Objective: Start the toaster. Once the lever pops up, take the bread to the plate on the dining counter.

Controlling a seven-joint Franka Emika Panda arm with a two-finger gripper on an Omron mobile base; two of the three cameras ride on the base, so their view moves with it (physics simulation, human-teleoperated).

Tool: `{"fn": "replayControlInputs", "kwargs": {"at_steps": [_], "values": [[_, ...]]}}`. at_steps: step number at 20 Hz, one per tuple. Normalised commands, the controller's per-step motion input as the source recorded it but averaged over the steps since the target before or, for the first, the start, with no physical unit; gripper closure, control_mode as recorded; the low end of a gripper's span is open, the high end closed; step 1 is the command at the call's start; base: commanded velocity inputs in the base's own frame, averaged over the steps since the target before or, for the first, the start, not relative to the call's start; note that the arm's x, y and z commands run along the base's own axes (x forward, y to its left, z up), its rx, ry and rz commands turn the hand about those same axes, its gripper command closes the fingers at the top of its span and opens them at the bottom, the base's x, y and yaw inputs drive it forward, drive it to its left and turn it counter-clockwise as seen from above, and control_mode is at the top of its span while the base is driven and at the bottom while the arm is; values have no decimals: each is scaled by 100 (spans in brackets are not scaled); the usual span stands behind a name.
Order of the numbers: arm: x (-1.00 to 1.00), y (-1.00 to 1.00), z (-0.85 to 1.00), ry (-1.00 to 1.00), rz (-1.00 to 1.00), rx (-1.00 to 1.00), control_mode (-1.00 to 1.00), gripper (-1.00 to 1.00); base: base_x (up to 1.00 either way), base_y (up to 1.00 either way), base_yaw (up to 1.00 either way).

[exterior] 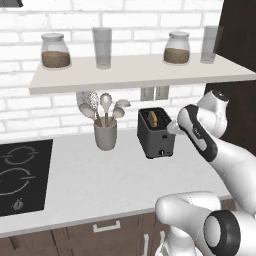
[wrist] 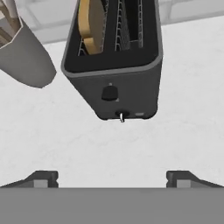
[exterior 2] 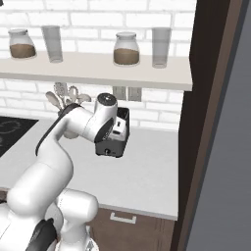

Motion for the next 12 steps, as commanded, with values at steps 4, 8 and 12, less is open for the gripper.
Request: {"fn": "replayControlInputs", "kwargs": {"at_steps": [4,8,12], "values": [[43,24,-31,-1,0,-3,-100,100,0,0,0],[49,32,-4,2,0,-5,-100,100,0,0,0],[45,-2,0,0,0,0,-100,100,0,0,0]]}}
